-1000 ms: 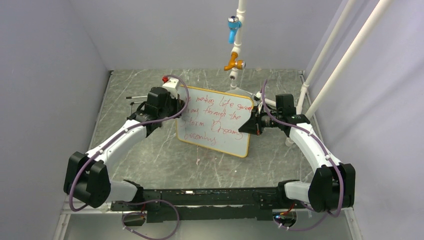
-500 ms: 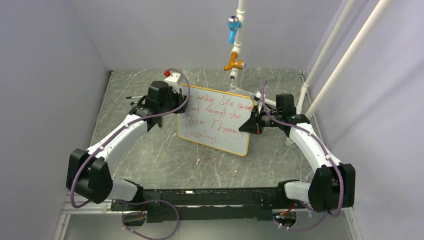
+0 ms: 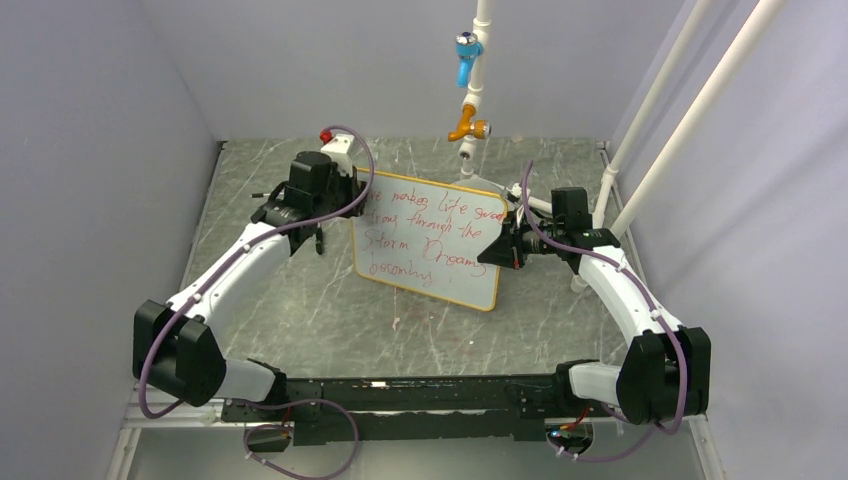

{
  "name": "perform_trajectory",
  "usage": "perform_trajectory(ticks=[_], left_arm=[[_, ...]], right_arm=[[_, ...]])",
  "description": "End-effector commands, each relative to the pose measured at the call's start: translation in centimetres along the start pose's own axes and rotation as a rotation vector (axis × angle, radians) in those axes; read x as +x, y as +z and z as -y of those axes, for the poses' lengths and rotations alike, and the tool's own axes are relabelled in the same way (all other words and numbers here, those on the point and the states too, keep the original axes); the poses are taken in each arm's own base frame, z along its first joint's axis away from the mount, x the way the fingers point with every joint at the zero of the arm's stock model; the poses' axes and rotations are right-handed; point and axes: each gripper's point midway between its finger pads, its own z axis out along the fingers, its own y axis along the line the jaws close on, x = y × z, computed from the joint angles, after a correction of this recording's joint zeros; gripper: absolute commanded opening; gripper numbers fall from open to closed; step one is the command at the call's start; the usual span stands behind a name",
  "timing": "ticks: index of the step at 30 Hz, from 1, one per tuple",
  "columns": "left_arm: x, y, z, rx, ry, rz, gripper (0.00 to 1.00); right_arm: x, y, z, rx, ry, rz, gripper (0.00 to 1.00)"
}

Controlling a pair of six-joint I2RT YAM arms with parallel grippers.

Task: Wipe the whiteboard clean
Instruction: Erase the whiteboard using the whiteboard.

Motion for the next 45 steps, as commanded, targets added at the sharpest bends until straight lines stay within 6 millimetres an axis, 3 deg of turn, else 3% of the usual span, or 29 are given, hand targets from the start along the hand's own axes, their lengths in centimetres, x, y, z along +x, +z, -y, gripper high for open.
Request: perform_trajectory(ticks=[1,6,10,13,16,21,23,28,34,39,45], left_arm=[[-2.0,-0.2,2.6,0.092,0.000,0.045,0.00],[2.6,0.3,3.0,0.101,-0.027,-0.019,0.00],[4.4,0.6,1.7,0.036,-0.036,-0.048,0.00],[3.6,0.6,0.3,-0.024,-0.030,-0.034,0.00],[1.0,0.4,-0.2,-0.034,-0.029,0.014,0.00],[-2.3,0.2,1.9,0.044,-0.007,0.059,0.00],[-2.4,0.2,2.8,0.065,0.006,0.056,0.00],[0.4,0.6,4.0,0.079,0.009,0.012,0.00],[3.4,1.1,2.3,0.004,-0.007,-0.019,0.00],[1.3,1.1,1.0,-0.076,0.023,0.012,0.00],[-2.6,0.7,1.6,-0.073,0.032,0.072,0.00]], right_arm=[[-1.8,-0.1,-0.9,-0.029,-0.135,0.030,0.00],[-1.8,-0.1,-1.0,-0.033,-0.132,0.029,0.00],[-1.9,-0.1,-0.9,-0.035,-0.131,0.029,0.00],[-1.7,0.0,-0.9,-0.035,-0.127,0.027,0.00],[-1.7,0.0,-0.9,-0.037,-0.129,0.028,0.00],[-1.7,0.0,-0.8,-0.036,-0.130,0.026,0.00],[-1.7,0.0,-0.8,-0.033,-0.131,0.025,0.00],[-1.7,0.0,-0.8,-0.036,-0.130,0.023,0.00],[-1.6,0.1,-0.7,-0.039,-0.126,0.021,0.00],[-1.6,0.1,-0.7,-0.039,-0.126,0.021,0.00],[-1.6,0.1,-0.8,-0.037,-0.130,0.020,0.00]])
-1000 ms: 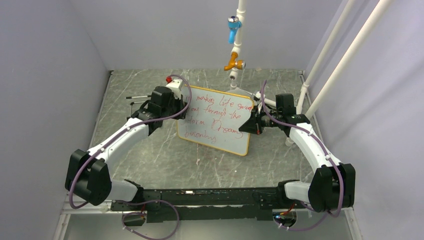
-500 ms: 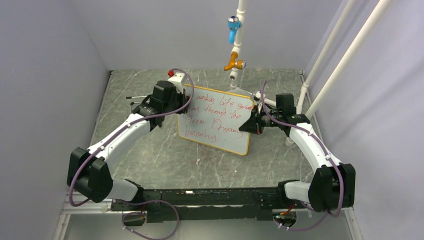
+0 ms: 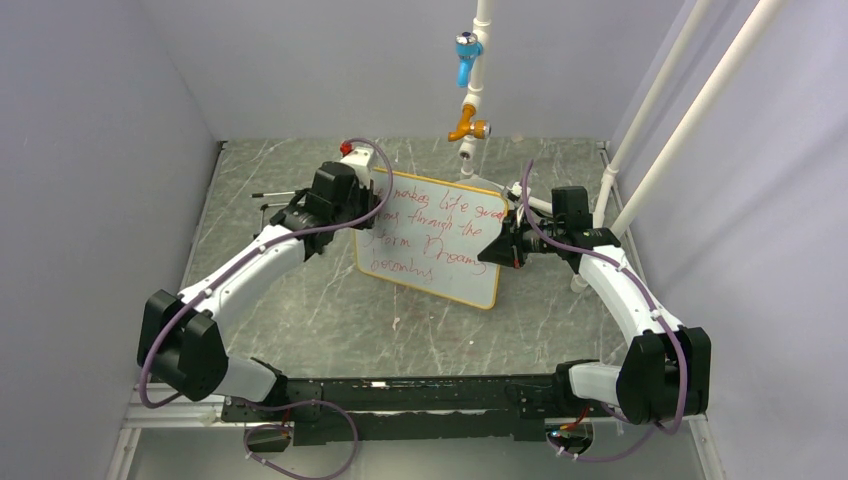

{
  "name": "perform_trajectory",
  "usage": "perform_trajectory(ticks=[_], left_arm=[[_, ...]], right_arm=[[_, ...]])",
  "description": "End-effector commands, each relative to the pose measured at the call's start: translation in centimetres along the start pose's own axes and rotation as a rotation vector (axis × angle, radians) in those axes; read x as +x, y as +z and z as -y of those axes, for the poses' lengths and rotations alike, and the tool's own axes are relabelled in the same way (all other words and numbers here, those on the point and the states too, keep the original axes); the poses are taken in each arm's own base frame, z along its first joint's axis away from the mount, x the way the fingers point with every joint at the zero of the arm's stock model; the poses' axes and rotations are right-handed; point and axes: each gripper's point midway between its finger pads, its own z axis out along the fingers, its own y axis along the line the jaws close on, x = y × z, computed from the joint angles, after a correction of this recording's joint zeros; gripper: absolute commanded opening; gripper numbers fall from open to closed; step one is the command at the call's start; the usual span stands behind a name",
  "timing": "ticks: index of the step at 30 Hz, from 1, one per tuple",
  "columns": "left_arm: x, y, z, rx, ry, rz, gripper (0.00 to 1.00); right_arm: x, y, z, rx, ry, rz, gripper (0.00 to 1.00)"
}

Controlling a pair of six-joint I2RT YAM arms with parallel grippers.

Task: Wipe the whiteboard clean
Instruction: Erase the whiteboard using the whiteboard.

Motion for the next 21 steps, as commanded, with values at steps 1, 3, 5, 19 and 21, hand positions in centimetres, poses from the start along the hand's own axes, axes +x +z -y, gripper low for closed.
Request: perform_trajectory(ticks=[1,3,5,19,21], left_arm=[[-5.7,-0.5,-0.3,-0.044,0.004,0.136,0.00],[-6.3,-0.8,0.0,-0.028,0.005,0.157,0.00],[-6.5,-1.0,0.2,-0.017,0.005,0.164,0.00],[-6.4,-2.3,1.3,-0.043,0.088,0.220,0.00],[-7.5,-2.7,1.1,-0.065,0.096,0.241,0.00]], right_arm=[[-1.5,0.1,-0.8,-0.042,-0.130,0.022,0.00],[-1.5,0.1,-0.8,-0.041,-0.130,0.022,0.00],[-1.5,0.1,-0.8,-0.043,-0.129,0.020,0.00],[-1.2,0.3,-0.5,-0.044,-0.121,0.011,0.00],[-1.2,0.3,-0.5,-0.042,-0.118,0.012,0.00]])
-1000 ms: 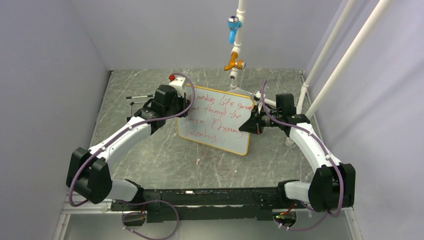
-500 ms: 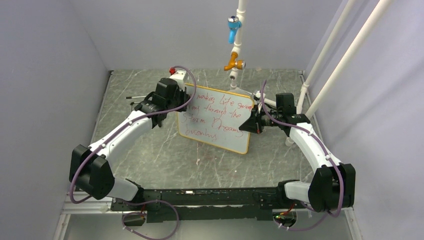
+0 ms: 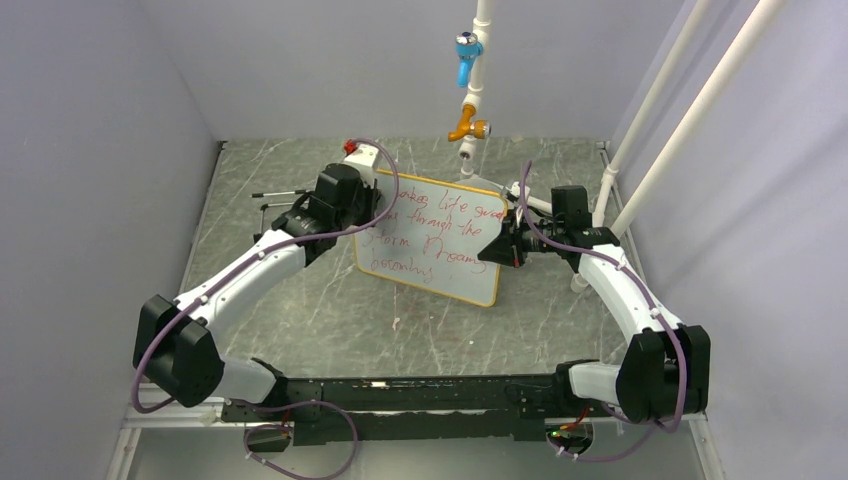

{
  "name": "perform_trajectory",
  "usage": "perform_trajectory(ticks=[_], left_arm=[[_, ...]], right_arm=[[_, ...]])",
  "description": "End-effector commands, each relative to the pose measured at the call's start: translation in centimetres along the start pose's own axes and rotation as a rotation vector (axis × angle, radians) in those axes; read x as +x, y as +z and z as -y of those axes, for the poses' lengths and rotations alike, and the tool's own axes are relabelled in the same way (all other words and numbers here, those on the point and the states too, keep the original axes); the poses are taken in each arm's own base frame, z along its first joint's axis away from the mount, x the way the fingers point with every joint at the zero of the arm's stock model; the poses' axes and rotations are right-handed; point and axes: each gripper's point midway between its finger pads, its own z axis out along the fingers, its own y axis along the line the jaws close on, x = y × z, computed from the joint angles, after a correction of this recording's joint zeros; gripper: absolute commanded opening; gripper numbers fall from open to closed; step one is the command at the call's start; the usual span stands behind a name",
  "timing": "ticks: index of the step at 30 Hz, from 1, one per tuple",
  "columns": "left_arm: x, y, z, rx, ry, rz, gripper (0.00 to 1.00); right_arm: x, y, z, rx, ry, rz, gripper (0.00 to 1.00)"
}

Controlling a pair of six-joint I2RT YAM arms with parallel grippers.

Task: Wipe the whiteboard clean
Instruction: Erase the whiteboard using the whiteboard.

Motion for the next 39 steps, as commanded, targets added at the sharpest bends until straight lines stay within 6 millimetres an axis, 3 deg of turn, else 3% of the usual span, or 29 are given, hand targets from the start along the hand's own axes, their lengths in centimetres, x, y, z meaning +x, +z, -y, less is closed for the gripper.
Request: perform_trajectory(ticks=[1,8,14,22,25,29,35,39], left_arm=[[-5.9,-1.5,-0.2,-0.035,0.028,0.167,0.00],[-4.7,-0.9,-1.8,-0.123,0.040,0.142,0.00],[-1.4,-0.5,-0.8,-0.049,0.030,0.086,0.00],[2.8,-1.9,0.7,0.090,-0.060,0.078,0.00],[2.5,-2.7,1.2,0.138,-0.096,0.109,0.00],[0.3,-4.0,1.0,0.153,-0.117,0.174,0.00],[-2.0,-4.9,-1.1,0.169,-0.190,0.258,0.00],[-1.8,-4.7,-2.2,0.177,-0.220,0.251,0.00]], right_arm=[[-1.1,0.3,-0.8,-0.044,-0.078,0.011,0.00],[-1.1,0.2,-0.9,-0.044,-0.080,0.012,0.00],[-1.2,0.1,-1.0,-0.043,-0.084,0.012,0.00],[-1.3,0.1,-1.1,-0.050,-0.089,0.016,0.00],[-1.3,0.1,-1.1,-0.052,-0.088,0.016,0.00],[-1.3,0.1,-1.2,-0.052,-0.092,0.015,0.00],[-1.3,0.0,-1.3,-0.054,-0.096,0.017,0.00],[-1.3,0.0,-1.3,-0.054,-0.099,0.017,0.00]])
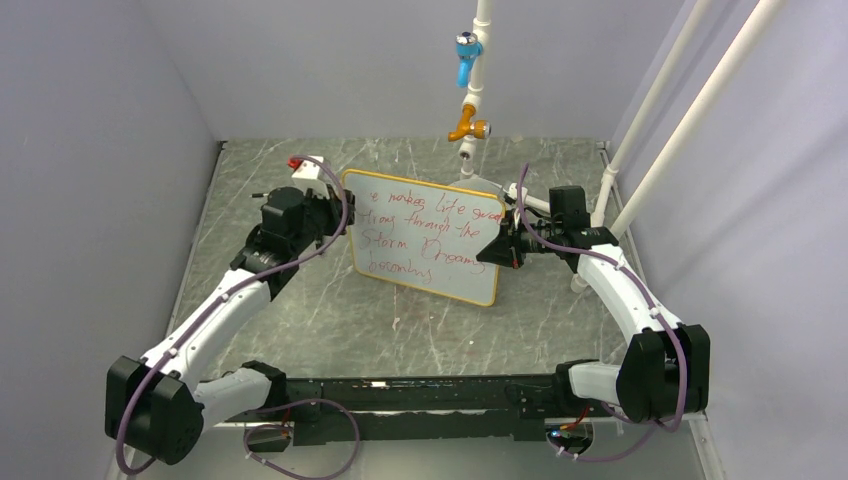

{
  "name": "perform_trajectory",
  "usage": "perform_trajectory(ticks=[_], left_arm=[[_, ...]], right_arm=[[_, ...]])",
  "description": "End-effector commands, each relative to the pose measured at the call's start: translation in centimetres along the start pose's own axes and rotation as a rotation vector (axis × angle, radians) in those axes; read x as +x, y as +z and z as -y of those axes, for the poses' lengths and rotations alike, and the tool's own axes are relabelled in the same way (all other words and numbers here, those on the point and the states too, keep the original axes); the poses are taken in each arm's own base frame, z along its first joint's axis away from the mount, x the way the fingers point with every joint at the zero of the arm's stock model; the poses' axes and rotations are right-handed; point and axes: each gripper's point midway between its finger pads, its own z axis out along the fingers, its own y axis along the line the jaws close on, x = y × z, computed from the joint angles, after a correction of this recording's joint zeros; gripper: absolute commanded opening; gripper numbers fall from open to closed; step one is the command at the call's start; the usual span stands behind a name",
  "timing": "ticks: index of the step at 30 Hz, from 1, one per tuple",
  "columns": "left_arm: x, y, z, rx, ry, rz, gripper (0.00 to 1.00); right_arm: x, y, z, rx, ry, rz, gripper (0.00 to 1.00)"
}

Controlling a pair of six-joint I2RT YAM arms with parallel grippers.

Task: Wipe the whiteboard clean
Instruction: Erase the whiteboard using the whiteboard.

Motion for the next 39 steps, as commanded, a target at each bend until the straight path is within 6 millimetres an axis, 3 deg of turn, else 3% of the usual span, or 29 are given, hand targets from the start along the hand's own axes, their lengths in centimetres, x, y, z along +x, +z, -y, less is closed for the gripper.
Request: perform_trajectory(ticks=[1,7,13,19,25,28,33,39], left_arm=[[-1.5,-0.2,0.7,0.078,-0.049,0.050,0.00],[-0.4,-1.3,1.7,0.130,-0.053,0.038,0.00],[0.7,-2.0,0.3,0.067,-0.019,0.042,0.00],[-0.3,-2.5,2.4,0.115,0.045,0.133,0.00],[0.5,-2.4,1.5,0.071,0.132,0.145,0.00],[-0.1,-2.5,2.1,0.117,0.178,0.216,0.00],[-1.1,-1.2,3.3,0.179,0.249,0.262,0.00],[-1.9,1.2,1.3,0.054,0.239,0.268,0.00]], right_arm=[[-1.4,-0.2,-1.0,-0.036,-0.061,0.022,0.00],[-1.3,-0.1,-0.9,-0.039,-0.058,0.020,0.00],[-1.2,0.0,-0.9,-0.049,-0.058,0.016,0.00],[-1.0,0.0,-1.1,-0.064,-0.067,0.009,0.00],[-0.9,0.0,-1.1,-0.071,-0.068,0.007,0.00],[-0.8,0.1,-1.1,-0.078,-0.069,0.004,0.00],[-0.8,0.1,-1.2,-0.085,-0.075,0.002,0.00],[-0.7,0.1,-1.2,-0.085,-0.077,-0.001,0.00]])
